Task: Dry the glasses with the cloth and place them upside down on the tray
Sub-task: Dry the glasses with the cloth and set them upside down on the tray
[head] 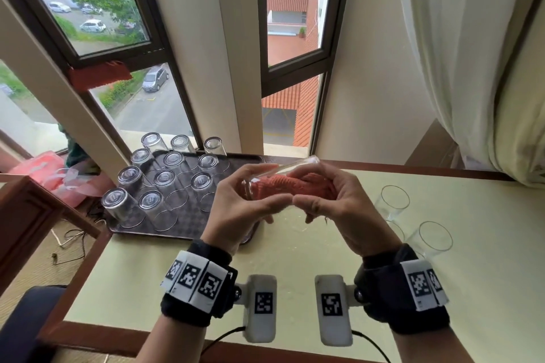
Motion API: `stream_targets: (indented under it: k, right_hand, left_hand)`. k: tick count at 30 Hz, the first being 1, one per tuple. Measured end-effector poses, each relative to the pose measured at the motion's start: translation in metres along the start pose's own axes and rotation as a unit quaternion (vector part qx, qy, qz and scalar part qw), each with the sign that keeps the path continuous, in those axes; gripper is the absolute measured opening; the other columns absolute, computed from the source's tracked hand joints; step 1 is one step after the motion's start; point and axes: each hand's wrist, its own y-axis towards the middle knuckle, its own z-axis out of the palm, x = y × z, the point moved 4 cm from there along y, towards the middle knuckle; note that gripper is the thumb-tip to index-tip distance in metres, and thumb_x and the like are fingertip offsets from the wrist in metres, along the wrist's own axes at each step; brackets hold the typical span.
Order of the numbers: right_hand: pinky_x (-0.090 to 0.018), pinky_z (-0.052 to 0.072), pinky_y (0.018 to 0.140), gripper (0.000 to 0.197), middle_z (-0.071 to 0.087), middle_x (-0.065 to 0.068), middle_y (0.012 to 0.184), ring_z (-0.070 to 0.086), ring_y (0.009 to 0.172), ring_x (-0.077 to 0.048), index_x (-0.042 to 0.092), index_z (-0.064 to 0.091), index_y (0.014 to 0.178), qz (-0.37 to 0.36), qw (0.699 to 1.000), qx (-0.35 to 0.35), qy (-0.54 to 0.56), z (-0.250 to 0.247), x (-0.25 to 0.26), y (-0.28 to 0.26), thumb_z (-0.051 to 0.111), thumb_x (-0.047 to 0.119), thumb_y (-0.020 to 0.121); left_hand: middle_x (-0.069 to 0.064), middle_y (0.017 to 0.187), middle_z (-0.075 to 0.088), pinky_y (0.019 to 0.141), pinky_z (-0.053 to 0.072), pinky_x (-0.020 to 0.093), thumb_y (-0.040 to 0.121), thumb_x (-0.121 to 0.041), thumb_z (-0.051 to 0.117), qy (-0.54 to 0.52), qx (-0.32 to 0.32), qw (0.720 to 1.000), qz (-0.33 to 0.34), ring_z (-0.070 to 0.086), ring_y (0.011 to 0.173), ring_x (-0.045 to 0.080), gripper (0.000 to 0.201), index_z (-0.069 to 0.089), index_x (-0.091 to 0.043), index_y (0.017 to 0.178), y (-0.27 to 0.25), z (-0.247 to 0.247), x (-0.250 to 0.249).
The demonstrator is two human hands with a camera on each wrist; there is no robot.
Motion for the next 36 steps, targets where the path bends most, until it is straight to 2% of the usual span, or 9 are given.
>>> stream_targets:
  k: [3,5,10,13,16,19,26,32,36]
  right_hand:
    - [-0.024,0.051,0.05,0.026,0.068,-0.004,0.086,0.059,0.061,-0.015,0.014,0.073,0.097,0.017,1.0,0.005,0.025,-0.002,-0.002,0.001,0.073,0.005,0.073]
    - [-0.023,0.048,0.045,0.023,0.068,-0.005,0.08,0.054,0.056,-0.018,0.017,0.076,0.089,0.006,0.999,-0.01,0.052,-0.003,-0.002,0.003,0.072,0.002,0.071]
    - [-0.026,0.054,0.052,0.035,0.073,-0.011,0.079,0.065,0.069,-0.025,0.017,0.079,0.079,-0.059,0.996,-0.064,0.024,0.003,0.007,0.007,0.071,-0.006,0.054]
    - [-0.028,0.055,0.057,0.035,0.072,-0.01,0.084,0.066,0.075,-0.022,0.014,0.074,0.085,-0.056,0.997,-0.036,-0.032,0.011,0.01,0.008,0.069,-0.004,0.056]
    - [-0.028,0.049,0.048,0.032,0.068,-0.001,0.077,0.057,0.059,-0.016,0.008,0.07,0.093,-0.01,1.0,-0.001,-0.013,0.011,0.005,0.009,0.071,-0.001,0.063]
    - [-0.022,0.043,0.042,0.033,0.068,0.001,0.07,0.053,0.05,-0.013,0.01,0.074,0.085,-0.01,0.999,-0.022,0.028,0.008,0.0,0.009,0.073,-0.008,0.057]
    - [-0.029,0.057,0.053,0.041,0.073,-0.005,0.08,0.067,0.069,-0.019,0.01,0.076,0.081,-0.049,0.995,-0.081,0.028,0.013,-0.001,0.002,0.06,-0.011,0.049]
    - [-0.025,0.047,0.043,0.032,0.064,-0.009,0.077,0.052,0.054,-0.021,0.002,0.071,0.095,0.024,0.996,-0.046,0.077,0.011,-0.011,-0.001,0.07,-0.001,0.064]
    - [-0.026,0.048,0.042,0.032,0.066,-0.014,0.074,0.056,0.053,-0.024,0.007,0.075,0.082,-0.01,0.994,-0.067,0.089,0.01,-0.005,0.0,0.065,-0.01,0.056]
  left_hand:
    - [0.01,0.1,0.077,0.068,0.06,0.025,0.056,-0.006,0.087,0.011,0.021,0.999,0.036,0.075,0.08,0.022,0.062,0.063,-0.008,0.113,-0.003,0.007,-0.004]
    - [0.01,0.104,0.076,0.07,0.06,0.027,0.055,-0.012,0.089,0.015,0.027,0.999,0.038,0.075,0.084,0.024,0.065,0.063,-0.008,0.115,-0.002,0.008,-0.003]
    - [0.008,0.084,0.069,0.042,0.048,0.021,0.037,-0.054,0.098,-0.074,0.044,0.99,-0.108,0.057,0.055,0.019,0.092,0.067,-0.007,0.11,0.001,0.001,0.004]
    - [0.009,0.082,0.071,0.042,0.049,0.021,0.037,-0.042,0.099,-0.052,0.022,0.995,-0.076,0.06,0.059,0.02,0.079,0.071,-0.006,0.102,0.001,-0.007,-0.002]
    - [0.01,0.098,0.077,0.063,0.06,0.026,0.049,-0.021,0.094,0.041,0.011,0.999,0.009,0.075,0.081,0.025,0.072,0.068,-0.007,0.114,-0.002,-0.008,-0.008]
    - [0.009,0.109,0.075,0.08,0.061,0.035,0.055,-0.023,0.093,0.101,0.022,0.991,0.086,0.075,0.096,0.027,0.076,0.064,-0.006,0.123,-0.006,-0.003,-0.007]
    - [0.007,0.086,0.075,0.049,0.053,0.02,0.043,-0.055,0.095,0.041,0.037,0.998,-0.037,0.066,0.062,0.015,0.085,0.069,-0.01,0.11,-0.004,-0.015,-0.01]
    - [0.004,0.105,0.074,0.072,0.062,0.029,0.056,-0.019,0.092,0.171,0.05,0.982,0.065,0.076,0.086,0.018,0.067,0.064,-0.023,0.118,-0.01,-0.013,-0.019]
    - [0.01,0.11,0.074,0.072,0.061,0.029,0.051,-0.038,0.097,0.067,0.077,0.995,0.012,0.075,0.089,0.026,0.084,0.062,-0.012,0.124,-0.006,-0.013,-0.013]
